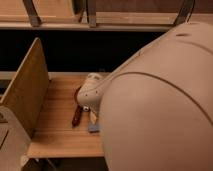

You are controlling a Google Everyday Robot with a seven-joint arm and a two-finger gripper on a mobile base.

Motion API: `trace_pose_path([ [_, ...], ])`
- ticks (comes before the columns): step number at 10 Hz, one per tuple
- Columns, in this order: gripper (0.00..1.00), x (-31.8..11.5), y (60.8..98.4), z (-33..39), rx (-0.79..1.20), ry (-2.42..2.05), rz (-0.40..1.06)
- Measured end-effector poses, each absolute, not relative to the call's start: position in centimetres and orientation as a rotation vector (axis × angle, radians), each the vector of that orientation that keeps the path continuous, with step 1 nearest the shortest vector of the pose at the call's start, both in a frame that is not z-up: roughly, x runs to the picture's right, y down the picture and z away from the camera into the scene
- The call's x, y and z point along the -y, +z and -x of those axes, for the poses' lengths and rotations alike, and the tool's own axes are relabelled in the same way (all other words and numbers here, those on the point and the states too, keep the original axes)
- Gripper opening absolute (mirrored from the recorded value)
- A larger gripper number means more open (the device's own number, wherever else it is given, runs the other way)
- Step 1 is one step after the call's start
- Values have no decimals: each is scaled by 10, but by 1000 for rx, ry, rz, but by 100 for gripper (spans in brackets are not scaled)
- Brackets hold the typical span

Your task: Place the ceramic cup over the eraser

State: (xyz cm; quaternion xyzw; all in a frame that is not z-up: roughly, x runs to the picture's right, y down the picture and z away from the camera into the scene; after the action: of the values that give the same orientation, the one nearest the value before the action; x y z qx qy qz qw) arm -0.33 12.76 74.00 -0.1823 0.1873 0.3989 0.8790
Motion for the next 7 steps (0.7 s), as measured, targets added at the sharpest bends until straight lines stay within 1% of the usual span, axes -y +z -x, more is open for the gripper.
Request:
trace_pose_path([
  [4, 80, -98, 709, -15, -448, 870, 252],
  [7, 80, -76, 708, -24, -384, 1038, 250],
])
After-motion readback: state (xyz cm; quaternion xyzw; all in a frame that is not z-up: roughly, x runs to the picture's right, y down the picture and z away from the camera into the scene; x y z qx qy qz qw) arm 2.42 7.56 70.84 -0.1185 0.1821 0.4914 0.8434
